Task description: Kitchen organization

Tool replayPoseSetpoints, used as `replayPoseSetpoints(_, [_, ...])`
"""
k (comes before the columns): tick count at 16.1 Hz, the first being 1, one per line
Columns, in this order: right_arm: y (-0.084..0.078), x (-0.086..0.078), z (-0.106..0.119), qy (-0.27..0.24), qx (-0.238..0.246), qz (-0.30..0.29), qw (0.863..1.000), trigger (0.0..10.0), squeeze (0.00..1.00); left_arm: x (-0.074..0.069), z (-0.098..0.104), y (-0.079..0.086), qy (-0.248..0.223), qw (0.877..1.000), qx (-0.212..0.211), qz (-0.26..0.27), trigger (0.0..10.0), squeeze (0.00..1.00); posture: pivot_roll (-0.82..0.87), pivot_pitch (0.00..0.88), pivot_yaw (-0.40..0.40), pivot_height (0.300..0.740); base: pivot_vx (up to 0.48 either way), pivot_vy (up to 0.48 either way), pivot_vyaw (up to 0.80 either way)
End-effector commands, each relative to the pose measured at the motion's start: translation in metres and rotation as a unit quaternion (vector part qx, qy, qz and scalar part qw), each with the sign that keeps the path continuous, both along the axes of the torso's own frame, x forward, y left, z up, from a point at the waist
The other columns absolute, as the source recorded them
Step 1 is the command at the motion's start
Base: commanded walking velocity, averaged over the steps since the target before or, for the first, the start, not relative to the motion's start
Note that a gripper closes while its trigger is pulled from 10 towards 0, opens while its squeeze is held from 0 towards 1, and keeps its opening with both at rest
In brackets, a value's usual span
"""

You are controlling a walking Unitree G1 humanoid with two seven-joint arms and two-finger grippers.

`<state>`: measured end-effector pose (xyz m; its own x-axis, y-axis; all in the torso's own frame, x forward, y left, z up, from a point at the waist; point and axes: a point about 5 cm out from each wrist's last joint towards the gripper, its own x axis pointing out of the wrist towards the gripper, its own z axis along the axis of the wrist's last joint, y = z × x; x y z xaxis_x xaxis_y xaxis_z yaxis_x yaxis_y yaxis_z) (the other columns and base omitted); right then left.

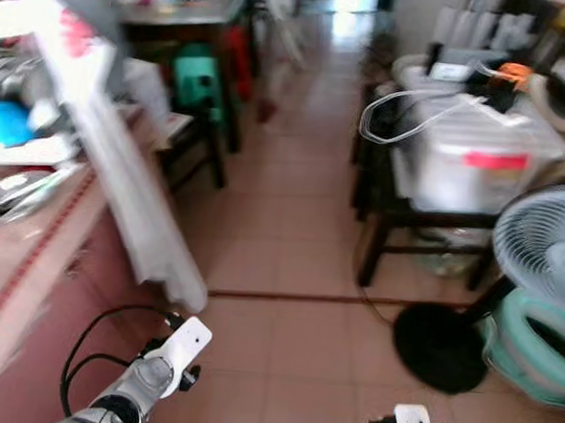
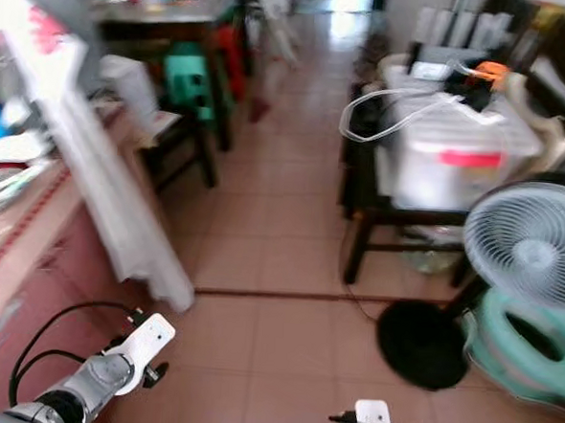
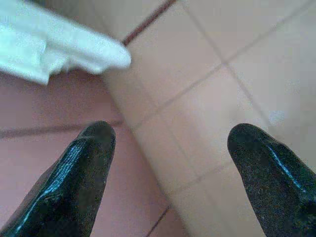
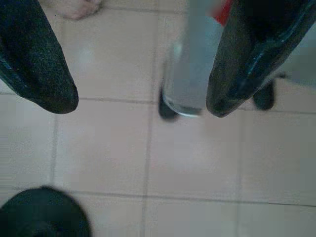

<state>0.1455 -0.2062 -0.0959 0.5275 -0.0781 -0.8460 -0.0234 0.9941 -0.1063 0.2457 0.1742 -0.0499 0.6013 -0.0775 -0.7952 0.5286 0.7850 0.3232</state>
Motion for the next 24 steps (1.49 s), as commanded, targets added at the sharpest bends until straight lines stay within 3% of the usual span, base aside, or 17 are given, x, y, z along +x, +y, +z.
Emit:
replayPoseSetpoints(1, [-0.0037,0.0010,0.0009,0.000,-0.006,-0.003,1.000,10.0,0.00,-0.0017,-0.0010,0.0021,0.003,1.000,0.003,0.002,10.0,0.00,0.02,0.000,0.075,0.740,0.480,0.000,0.00])
replayPoseSetpoints(4, [-0.0036,0.0005,0.0007,0.001,-0.005,-0.004,1.000,10.0,0.00,-0.0021,-0.0013,0.0021,0.003,1.000,0.004,0.003,10.0,0.00,0.02,0.000,0.073,0.740,0.375,0.000,0.00])
replayPoseSetpoints(18, [-0.0016,0.0002,0.0002,0.002,-0.004,-0.004,1.000,10.0,0.00,-0.0021,-0.0011,0.0024,0.000,1.000,0.010,-0.009,10.0,0.00,0.02,0.000,0.076,0.740,0.000,0.000,0.00])
replayPoseSetpoints(24, [-0.0006,0.0001,0.0000,0.001,-0.003,-0.007,1.000,10.0,0.00,-0.0018,-0.0009,0.0030,0.001,1.000,0.009,-0.008,10.0,0.00,0.02,0.000,0.081,0.740,0.290,0.000,0.00])
